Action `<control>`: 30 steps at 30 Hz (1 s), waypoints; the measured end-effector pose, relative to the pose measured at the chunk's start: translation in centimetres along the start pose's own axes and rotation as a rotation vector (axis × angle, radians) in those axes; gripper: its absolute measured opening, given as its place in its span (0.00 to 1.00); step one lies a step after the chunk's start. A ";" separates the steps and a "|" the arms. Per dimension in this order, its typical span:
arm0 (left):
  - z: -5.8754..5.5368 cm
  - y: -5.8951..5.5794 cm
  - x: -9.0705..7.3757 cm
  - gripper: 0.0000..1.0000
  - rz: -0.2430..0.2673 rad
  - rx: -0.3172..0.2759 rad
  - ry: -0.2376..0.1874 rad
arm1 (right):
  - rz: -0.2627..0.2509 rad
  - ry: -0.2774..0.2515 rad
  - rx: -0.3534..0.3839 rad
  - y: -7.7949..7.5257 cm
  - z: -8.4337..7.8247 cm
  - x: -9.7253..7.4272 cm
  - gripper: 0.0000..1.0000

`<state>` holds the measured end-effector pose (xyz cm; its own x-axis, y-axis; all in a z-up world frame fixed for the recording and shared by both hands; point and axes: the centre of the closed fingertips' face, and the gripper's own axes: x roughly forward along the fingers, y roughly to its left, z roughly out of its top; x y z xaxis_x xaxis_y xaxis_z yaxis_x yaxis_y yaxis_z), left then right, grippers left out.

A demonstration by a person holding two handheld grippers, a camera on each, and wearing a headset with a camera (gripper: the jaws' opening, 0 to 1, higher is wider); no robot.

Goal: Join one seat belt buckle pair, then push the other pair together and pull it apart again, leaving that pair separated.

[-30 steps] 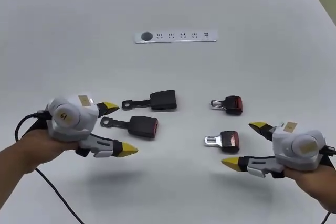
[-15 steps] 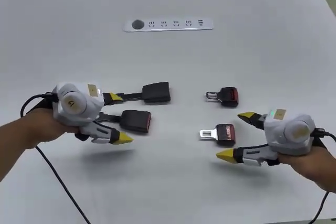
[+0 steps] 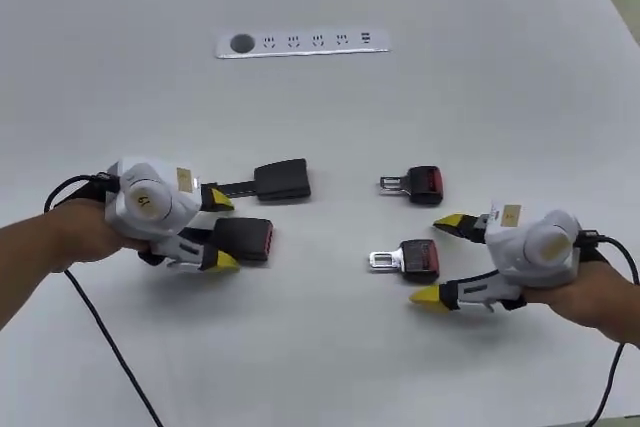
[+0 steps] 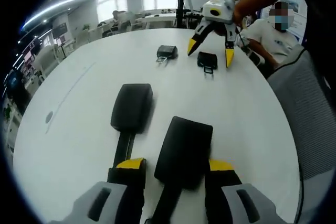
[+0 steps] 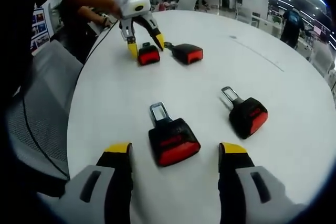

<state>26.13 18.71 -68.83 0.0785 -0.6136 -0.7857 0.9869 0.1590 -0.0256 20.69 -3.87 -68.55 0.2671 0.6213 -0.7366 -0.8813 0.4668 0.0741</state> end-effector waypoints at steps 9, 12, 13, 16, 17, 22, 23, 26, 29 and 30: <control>0.7 -0.3 -0.2 0.36 -0.023 0.059 -0.021 | 0.020 0.011 -0.061 -0.8 -0.6 0.5 0.48; 0.9 -0.6 -0.3 0.35 -0.030 0.040 -0.022 | 0.032 0.021 -0.077 -0.6 -0.3 0.5 0.40; 0.9 -0.6 -0.3 0.35 -0.024 0.038 -0.018 | 0.049 0.017 -0.096 -0.4 -0.1 0.6 0.36; 0.9 -0.8 -0.3 0.35 -0.025 0.040 -0.011 | 0.041 0.031 -0.105 -0.3 -0.2 0.5 0.36; 0.9 -1.0 -0.3 0.35 -0.029 0.049 -0.006 | 0.041 0.033 -0.104 -0.3 -0.2 0.5 0.36; 0.8 -1.9 -0.4 0.35 -0.036 0.065 0.014 | 0.037 0.058 -0.106 -0.5 -0.1 0.5 0.35; 0.8 -2.2 -0.4 0.35 -0.038 0.066 0.015 | 0.035 0.066 -0.101 -0.5 0.0 0.5 0.35; 0.8 -3.0 -0.4 0.35 -0.044 0.070 0.022 | 0.037 0.074 -0.079 -0.7 0.0 0.5 0.35; 0.5 -3.9 -0.2 0.34 -0.056 0.083 0.028 | 0.043 0.075 -0.059 -0.7 0.0 0.6 0.34; 0.5 -4.1 -0.2 0.34 -0.056 0.083 0.029 | 0.046 0.076 -0.065 -0.6 -0.1 0.6 0.34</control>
<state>22.13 17.80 -68.26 0.0198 -0.5967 -0.8022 0.9980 0.0599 -0.0200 21.32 -3.83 -69.13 0.1975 0.5908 -0.7823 -0.9161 0.3952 0.0672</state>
